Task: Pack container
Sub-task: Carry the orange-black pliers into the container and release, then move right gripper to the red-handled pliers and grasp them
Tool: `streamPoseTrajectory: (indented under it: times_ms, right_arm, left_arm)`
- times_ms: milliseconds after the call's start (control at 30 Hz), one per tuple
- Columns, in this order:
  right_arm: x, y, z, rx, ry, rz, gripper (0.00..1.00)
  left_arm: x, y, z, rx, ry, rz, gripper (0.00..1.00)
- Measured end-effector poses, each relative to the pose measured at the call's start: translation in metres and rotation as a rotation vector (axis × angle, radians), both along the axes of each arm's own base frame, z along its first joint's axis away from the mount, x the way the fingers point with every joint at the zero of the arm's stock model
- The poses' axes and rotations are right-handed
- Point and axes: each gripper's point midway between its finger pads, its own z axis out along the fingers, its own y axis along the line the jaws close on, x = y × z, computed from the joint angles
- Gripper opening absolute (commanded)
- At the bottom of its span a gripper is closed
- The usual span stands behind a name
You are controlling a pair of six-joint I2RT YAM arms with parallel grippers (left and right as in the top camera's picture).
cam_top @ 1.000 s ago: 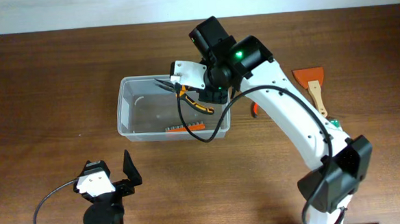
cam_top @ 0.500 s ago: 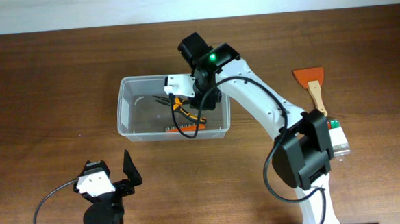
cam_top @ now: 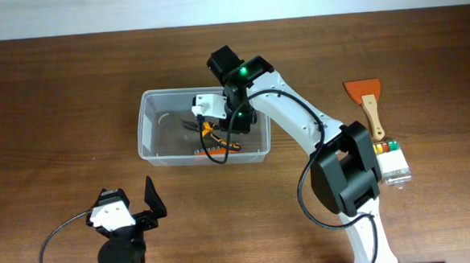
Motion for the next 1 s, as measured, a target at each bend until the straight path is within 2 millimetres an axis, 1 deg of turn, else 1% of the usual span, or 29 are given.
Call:
streamPoseTrajectory:
  times_ms: [33,133,167,200,300,367,500,600,667,733,800,833,900,1000]
  right_arm:
    - [0.000,0.002,0.000,0.008,0.003,-0.003,0.68]
    - [-0.002,0.005,0.001,0.027,0.016,-0.003,0.73]
    - [-0.003,0.005,0.001,0.032,0.019,-0.009,0.77]
    - [-0.003,0.006,0.002,0.036,0.025,-0.022,0.79]
    - [-0.004,0.008,0.003,0.047,0.048,-0.080,0.78]
    - [-0.002,0.009,0.007,0.055,0.057,-0.131,0.76]
    - [0.006,0.010,0.028,0.081,0.069,-0.266,0.72]
    - [0.015,0.003,0.054,0.096,0.070,-0.395,0.71]
    - [0.022,-0.011,0.079,0.104,0.053,-0.494,0.70]
    - [0.027,-0.033,0.106,0.105,0.037,-0.597,0.70]
    - [0.032,-0.063,0.133,0.106,0.015,-0.715,0.68]
    - [0.035,-0.079,0.143,0.107,0.001,-0.768,0.66]
    - [0.035,-0.109,0.154,0.090,0.004,-0.866,0.64]
    - [0.042,-0.152,0.154,0.066,0.017,-1.011,0.64]
  left_arm:
    - [0.000,0.000,0.000,0.000,0.000,0.000,0.99]
    - [0.000,0.000,0.000,0.000,0.000,0.000,0.99]
    - [0.000,0.000,0.000,0.000,0.000,0.000,0.99]
    - [0.000,0.000,0.000,0.000,0.000,0.000,0.99]
    - [0.000,0.000,0.000,0.000,0.000,0.000,0.99]
    - [0.000,0.000,0.000,0.000,0.000,0.000,0.99]
    - [0.000,0.000,0.000,0.000,0.000,0.000,0.99]
    - [0.000,0.000,0.000,0.000,0.000,0.000,0.99]
    - [0.000,0.000,0.000,0.000,0.000,0.000,0.99]
    - [0.000,0.000,0.000,0.000,0.000,0.000,0.99]
    - [0.000,0.000,0.000,0.000,0.000,0.000,0.99]
    - [0.000,0.000,0.000,0.000,0.000,0.000,0.99]
    - [0.000,0.000,0.000,0.000,0.000,0.000,0.99]
    - [0.000,0.000,0.000,0.000,0.000,0.000,0.99]
